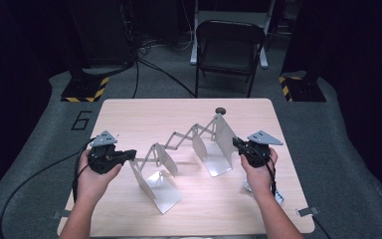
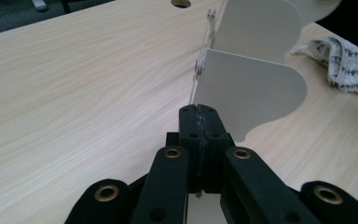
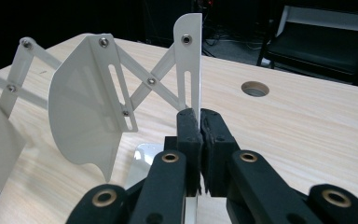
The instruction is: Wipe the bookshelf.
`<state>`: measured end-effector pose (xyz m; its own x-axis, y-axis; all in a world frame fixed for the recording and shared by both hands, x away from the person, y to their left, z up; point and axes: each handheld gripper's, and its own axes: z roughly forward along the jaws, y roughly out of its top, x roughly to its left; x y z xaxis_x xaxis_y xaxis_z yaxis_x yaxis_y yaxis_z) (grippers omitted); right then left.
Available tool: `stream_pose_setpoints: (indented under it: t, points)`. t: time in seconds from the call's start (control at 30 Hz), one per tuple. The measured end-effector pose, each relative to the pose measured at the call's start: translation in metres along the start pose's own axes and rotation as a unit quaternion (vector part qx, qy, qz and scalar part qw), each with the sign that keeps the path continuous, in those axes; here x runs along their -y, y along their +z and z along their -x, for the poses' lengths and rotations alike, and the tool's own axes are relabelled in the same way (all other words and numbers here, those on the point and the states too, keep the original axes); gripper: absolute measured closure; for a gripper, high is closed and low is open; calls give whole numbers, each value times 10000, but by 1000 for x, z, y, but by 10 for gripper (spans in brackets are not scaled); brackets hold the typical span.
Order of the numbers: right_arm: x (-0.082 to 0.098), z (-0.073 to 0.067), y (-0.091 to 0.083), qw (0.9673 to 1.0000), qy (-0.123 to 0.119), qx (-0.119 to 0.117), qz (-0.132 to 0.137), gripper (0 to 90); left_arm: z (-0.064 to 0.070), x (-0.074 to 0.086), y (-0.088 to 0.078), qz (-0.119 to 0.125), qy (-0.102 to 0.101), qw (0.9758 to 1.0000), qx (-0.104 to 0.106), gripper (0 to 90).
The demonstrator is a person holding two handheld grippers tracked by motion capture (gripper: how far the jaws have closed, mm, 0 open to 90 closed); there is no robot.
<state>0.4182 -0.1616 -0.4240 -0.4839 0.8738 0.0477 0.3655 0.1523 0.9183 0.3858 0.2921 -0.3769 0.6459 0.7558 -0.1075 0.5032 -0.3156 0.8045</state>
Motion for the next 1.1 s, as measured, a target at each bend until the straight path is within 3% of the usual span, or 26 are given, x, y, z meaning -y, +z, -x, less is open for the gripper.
stream_pose_setpoints:
  t: [0.07, 0.37, 0.47, 0.57, 0.6, 0.63, 0.67, 0.77, 0.8, 0.83, 0.87, 0.9, 0.93, 1.0, 1.03, 1.1]
  points:
    - [3, -1, -7, 10000, 49, 16, 16, 868, -11, -4, 5, 70, 79, 9999, 10, 898]
    - [13, -7, -28, 9998, 168, 44, 34, 840, -33, -12, 19, 307, 86, 9995, 69, 885]
    - [16, -9, -33, 9998, 196, 47, 46, 833, -35, -14, 22, 364, 241, 9990, -62, 860]
    - [19, -13, -37, 9996, 264, 2, 52, 823, -38, -16, 26, 467, 340, 9975, -399, 822]
    - [19, -13, -37, 9996, 264, 2, 52, 823, -38, -16, 26, 467, 340, 9975, -399, 778]
    - [20, -16, -40, 9996, 266, -35, 61, 806, -37, -16, 24, 613, 268, 9956, -655, 695]
    - [20, -16, -40, 9996, 266, -35, 61, 806, -37, -16, 24, 613, 268, 9956, -655, 648]
    - [21, -21, -41, 9997, 195, -41, 109, 653, -27, -15, 8, 914, 13, 9931, -735, 511]
    - [21, -21, -41, 9997, 195, -41, 109, 653, -27, -15, 8, 914, 13, 9931, -735, 469]
    - [22, -21, -40, 9998, 136, -86, 107, 612, -16, -10, -3, 995, -166, 9928, -639, 447]
    - [23, -21, -39, 9998, 140, -82, 114, 603, -16, -10, -3, 995, -166, 9928, -639, 427]
    - [24, -21, -38, 9998, 143, -62, 97, 595, -3, -3, -11, 1080, -292, 9923, -531, 397]
    - [24, -21, -38, 9998, 143, -62, 97, 595, -3, -3, -11, 1080, -292, 9923, -531, 379]
    - [25, -20, -36, 9998, 187, -70, 54, 580, 8, 5, -16, 1089, -311, 9925, -472, 373]
    - [26, -18, -34, 9997, 181, -75, 107, 573, 20, 15, -18, 1102, -347, 9927, -354, 320]
    - [26, -17, -32, 9997, 194, -62, 114, 577, 27, 23, -17, 1054, -352, 9935, -258, 305]
